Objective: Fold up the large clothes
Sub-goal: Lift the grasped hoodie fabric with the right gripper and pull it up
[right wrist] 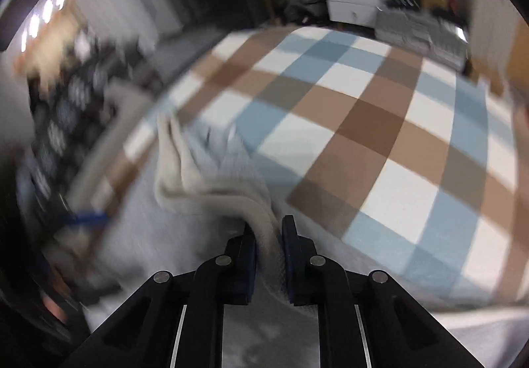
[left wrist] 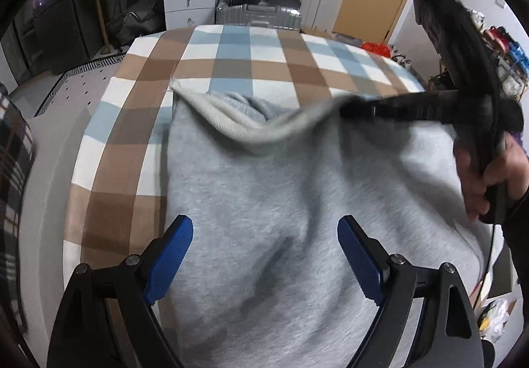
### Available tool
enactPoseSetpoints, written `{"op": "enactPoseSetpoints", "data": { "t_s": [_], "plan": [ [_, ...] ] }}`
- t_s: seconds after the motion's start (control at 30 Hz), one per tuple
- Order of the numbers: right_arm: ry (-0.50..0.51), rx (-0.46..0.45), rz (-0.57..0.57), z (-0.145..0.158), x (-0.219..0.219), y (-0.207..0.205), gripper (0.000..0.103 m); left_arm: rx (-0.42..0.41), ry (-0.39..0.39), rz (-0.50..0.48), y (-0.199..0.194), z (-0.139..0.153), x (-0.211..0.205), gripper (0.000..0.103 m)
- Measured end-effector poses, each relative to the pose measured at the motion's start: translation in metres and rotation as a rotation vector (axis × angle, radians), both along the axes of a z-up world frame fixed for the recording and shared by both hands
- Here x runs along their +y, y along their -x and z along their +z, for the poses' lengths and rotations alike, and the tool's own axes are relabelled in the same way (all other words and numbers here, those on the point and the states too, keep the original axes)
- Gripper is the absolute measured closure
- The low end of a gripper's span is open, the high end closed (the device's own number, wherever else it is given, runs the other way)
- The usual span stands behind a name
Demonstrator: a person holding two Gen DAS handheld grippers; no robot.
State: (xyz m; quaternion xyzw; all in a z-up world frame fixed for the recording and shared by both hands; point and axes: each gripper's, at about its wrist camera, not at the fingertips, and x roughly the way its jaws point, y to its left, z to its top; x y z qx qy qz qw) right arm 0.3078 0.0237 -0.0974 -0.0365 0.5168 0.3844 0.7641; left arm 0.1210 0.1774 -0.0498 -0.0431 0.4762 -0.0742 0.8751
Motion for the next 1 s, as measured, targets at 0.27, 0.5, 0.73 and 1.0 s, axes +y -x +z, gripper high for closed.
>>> {"op": "enactPoseSetpoints", "data": {
  "t_s": [0.27,0.5,0.73,1.0],
  "plan": [
    [0.173,-0.210,-0.273,0.009,0.019,-0.023,0.081,0.051,-0.029,0.043,-0.006,-0.011,0.009,0.016],
    [0.109,-0.303,-0.121,0.052,0.035,0.007,0.026,0.060,0.016,0.085,-0.008,-0.012,0.029,0.016],
    [0.193,-0.262,0.039,0.026,0.064,0.034,0.019,0.065,0.023,0.171,-0.006,-0.007,0.059,0.016],
    [0.438,-0.289,0.213,-0.022,0.161,0.034,0.030,0.040,0.105,0.222,0.006,-0.004,0.091,0.016]
  ]
}}
